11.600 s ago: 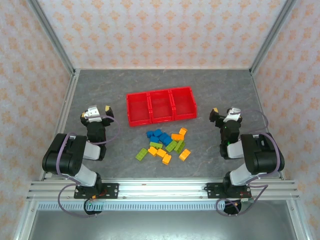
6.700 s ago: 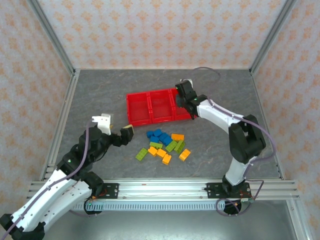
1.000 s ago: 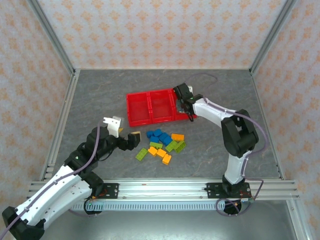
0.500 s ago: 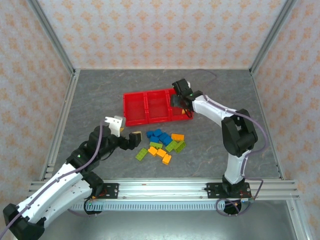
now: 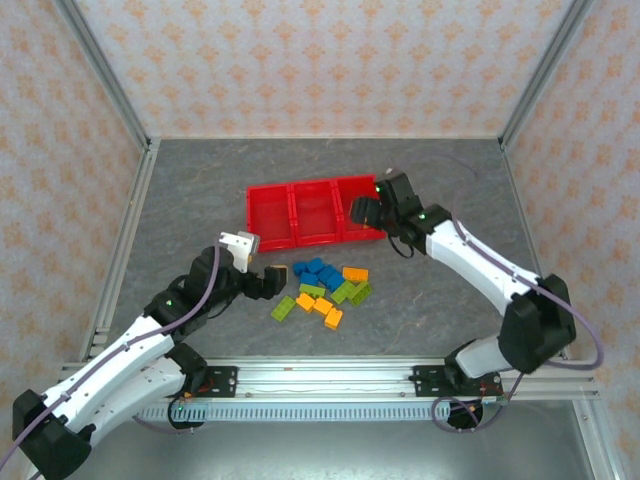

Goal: Sort the legos into containers by color
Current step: Place the lego in the container, then pick up the lego from the bottom-center of the table.

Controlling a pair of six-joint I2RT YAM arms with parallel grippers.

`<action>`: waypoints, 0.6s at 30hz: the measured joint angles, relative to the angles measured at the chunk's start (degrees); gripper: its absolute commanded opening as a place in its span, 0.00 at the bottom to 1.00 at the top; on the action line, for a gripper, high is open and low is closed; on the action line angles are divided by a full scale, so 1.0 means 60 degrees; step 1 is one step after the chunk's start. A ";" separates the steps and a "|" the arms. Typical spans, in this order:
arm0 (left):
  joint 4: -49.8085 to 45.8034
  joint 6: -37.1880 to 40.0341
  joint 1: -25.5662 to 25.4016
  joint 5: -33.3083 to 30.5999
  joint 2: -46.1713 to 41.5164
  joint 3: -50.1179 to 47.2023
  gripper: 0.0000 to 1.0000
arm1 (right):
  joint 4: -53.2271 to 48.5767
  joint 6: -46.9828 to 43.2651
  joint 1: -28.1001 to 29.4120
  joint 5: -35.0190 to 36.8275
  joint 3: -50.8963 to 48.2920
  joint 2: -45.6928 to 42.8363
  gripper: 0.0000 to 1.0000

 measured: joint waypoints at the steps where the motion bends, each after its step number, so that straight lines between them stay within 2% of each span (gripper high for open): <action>1: -0.0025 -0.0011 -0.0015 -0.0062 -0.0004 0.0022 0.99 | -0.0055 0.0324 0.0270 0.0018 -0.0368 -0.0266 0.83; 5: -0.0040 -0.0022 -0.0015 -0.0164 -0.0098 0.0047 0.99 | -0.0197 0.1727 0.1650 0.0066 -0.1701 -0.0856 0.76; 8: -0.0040 -0.0022 -0.0015 -0.0215 -0.0244 0.0047 0.99 | -0.0142 0.2601 0.2193 -0.0069 -0.2699 -0.0969 0.71; 18: -0.0029 -0.0011 -0.0015 -0.0229 -0.0863 0.0047 0.99 | 0.0229 0.3952 0.2601 -0.0036 -0.3657 -0.0896 0.64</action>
